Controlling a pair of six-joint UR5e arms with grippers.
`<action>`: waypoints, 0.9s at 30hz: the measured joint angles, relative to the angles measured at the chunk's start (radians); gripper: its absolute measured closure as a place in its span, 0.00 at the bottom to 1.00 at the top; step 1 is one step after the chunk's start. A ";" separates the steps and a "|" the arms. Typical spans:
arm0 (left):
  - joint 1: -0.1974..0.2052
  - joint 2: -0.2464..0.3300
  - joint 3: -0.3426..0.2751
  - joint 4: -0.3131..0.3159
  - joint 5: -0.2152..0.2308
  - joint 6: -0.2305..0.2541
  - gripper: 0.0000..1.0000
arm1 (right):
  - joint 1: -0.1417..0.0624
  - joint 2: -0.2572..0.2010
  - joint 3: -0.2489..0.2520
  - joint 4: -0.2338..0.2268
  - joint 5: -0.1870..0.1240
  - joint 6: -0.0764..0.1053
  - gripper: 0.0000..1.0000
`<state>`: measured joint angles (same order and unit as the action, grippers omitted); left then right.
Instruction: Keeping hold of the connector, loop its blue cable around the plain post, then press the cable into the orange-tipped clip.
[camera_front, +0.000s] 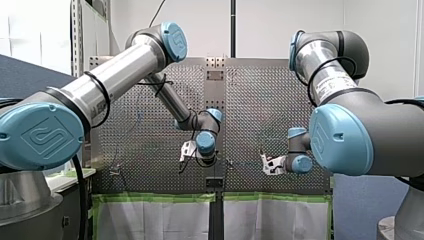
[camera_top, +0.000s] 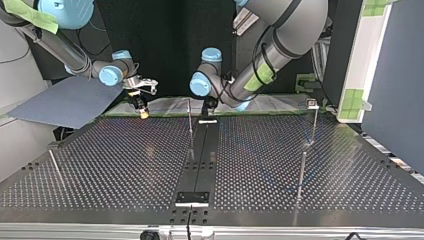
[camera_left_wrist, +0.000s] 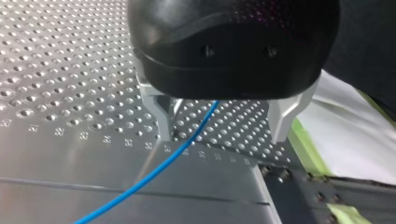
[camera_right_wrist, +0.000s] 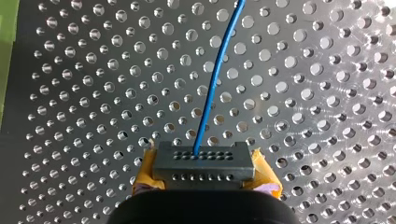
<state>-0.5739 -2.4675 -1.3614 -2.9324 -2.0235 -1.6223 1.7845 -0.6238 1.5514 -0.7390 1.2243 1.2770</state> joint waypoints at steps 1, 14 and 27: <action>-0.002 0.000 -0.001 -0.002 -0.007 0.004 0.00 | 0.000 0.000 0.000 0.000 0.000 0.000 1.00; -0.090 0.002 -0.005 -0.009 0.046 0.012 0.00 | -0.003 0.000 -0.001 0.002 0.000 0.000 1.00; -0.167 0.001 -0.033 0.015 0.055 -0.002 0.00 | -0.003 0.000 -0.001 0.005 0.000 0.000 1.00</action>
<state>-0.7405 -2.4668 -1.3940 -2.9176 -1.9681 -1.6245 1.7818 -0.6238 1.5503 -0.7338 1.2242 1.2772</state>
